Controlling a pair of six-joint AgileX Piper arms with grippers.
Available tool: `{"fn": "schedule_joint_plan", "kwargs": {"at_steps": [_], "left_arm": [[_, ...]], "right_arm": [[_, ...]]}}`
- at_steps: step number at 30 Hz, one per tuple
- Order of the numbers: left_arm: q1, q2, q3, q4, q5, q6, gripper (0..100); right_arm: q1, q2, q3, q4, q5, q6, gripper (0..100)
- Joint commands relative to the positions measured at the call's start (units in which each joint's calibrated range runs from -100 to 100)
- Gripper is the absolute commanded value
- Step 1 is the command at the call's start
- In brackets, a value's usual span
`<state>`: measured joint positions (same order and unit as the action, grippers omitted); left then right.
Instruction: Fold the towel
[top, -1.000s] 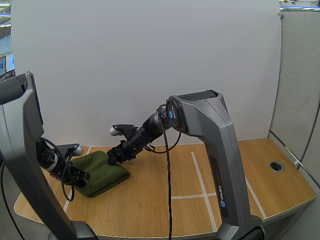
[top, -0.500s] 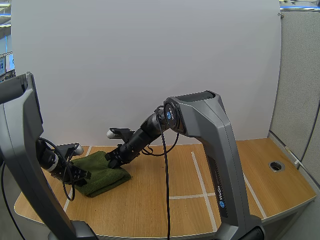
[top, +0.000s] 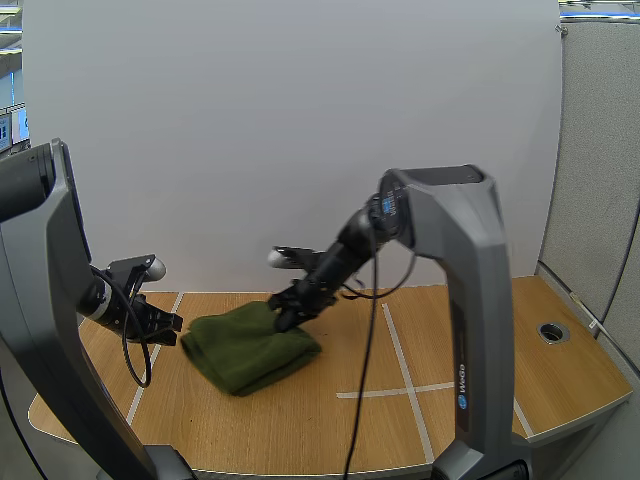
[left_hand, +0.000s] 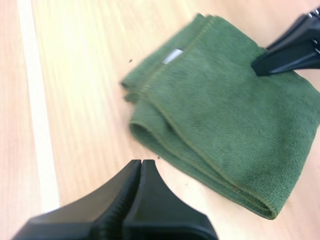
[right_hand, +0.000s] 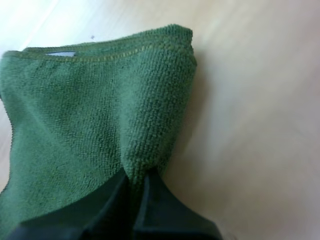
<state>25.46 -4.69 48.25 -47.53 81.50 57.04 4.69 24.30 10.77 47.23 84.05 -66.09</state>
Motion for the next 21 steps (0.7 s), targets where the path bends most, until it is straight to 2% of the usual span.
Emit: {"fn": "schedule_joint_plan", "kwargs": {"at_steps": [1, 12, 18, 21], "left_arm": [[0.05, -1.1, -0.4, -2.1, 5.0, 0.7, 0], [0.05, -1.1, -0.4, -5.0, 14.3, 4.0, 0], [0.05, -1.1, -0.4, -5.0, 18.5, 5.0, 0], [0.05, -1.1, -0.4, -4.8, 18.5, 5.3, 0]], "right_arm": [[-2.4, -6.2, 4.9, -0.5, 0.3, -1.8, 0], [-9.1, -18.7, 23.3, -2.0, -9.9, -2.2, 0], [-9.9, -22.5, 32.2, -0.4, -17.9, -2.1, 0], [-10.0, -25.1, 37.4, 0.1, -26.8, -1.4, 0]]}}
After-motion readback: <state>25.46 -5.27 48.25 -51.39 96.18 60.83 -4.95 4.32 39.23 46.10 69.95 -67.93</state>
